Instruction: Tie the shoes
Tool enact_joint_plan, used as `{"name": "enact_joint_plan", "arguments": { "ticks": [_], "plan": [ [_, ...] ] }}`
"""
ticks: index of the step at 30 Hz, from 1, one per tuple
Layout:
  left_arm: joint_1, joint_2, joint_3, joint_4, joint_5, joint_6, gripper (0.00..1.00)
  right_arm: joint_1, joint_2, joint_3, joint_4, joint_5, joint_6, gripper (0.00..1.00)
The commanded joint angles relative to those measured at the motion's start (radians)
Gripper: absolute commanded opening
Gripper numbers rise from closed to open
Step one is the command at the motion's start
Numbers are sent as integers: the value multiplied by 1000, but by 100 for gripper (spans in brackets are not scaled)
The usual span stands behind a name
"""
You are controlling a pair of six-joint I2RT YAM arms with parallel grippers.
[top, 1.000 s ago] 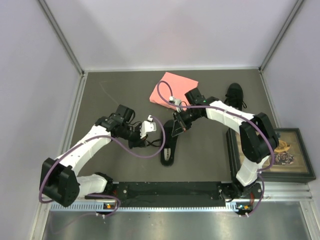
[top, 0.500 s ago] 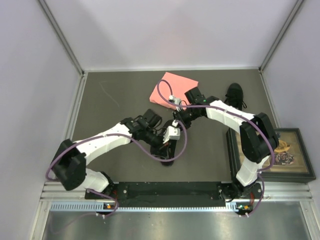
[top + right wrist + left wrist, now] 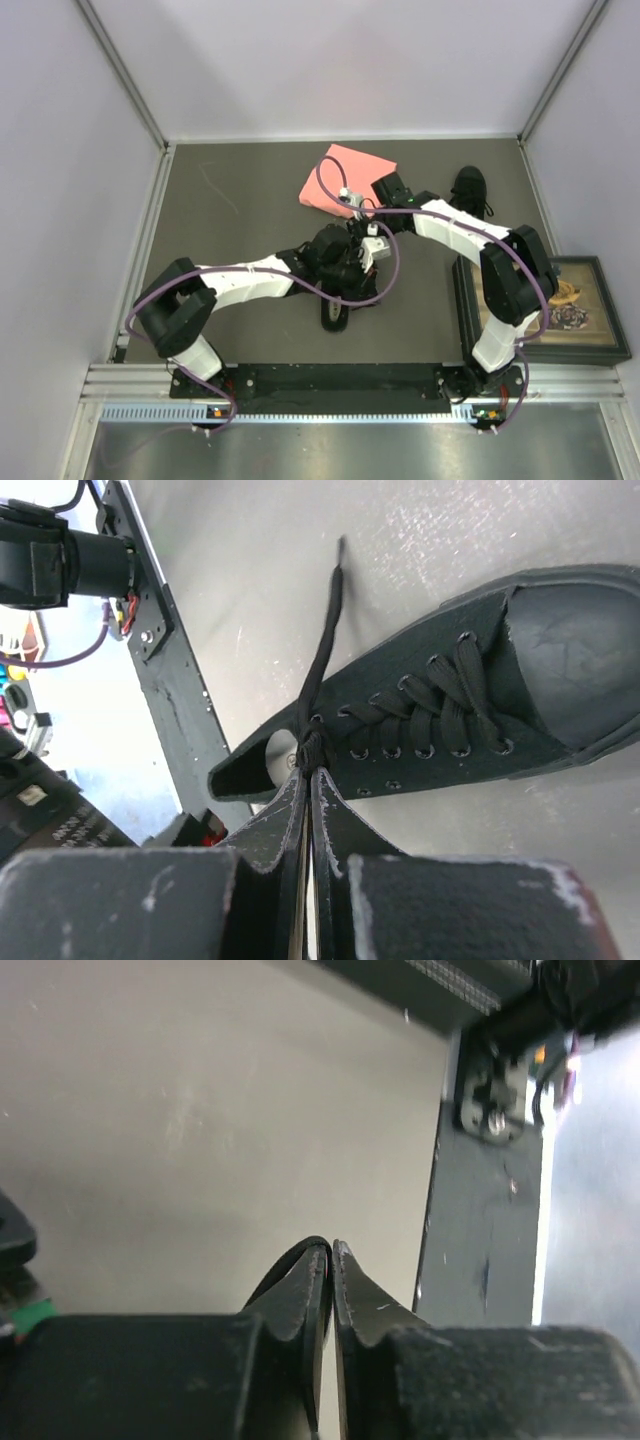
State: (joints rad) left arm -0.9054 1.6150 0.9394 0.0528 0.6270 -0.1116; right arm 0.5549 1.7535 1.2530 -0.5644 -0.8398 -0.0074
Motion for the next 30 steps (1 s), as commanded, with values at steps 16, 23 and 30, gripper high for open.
{"name": "enact_joint_plan", "arguments": {
  "ticks": [16,23,30],
  "plan": [
    [126,-638,-257,-134,-100,41,60,77,-26,63,-31,-47,-60,0],
    [411,-785,-347,-234,-113,-49,53,137,1,95,-54,-9,-72,0],
    [484,-762,-465,-62,8,36,47,137,-15,94,-63,13,-75,0]
  ]
}}
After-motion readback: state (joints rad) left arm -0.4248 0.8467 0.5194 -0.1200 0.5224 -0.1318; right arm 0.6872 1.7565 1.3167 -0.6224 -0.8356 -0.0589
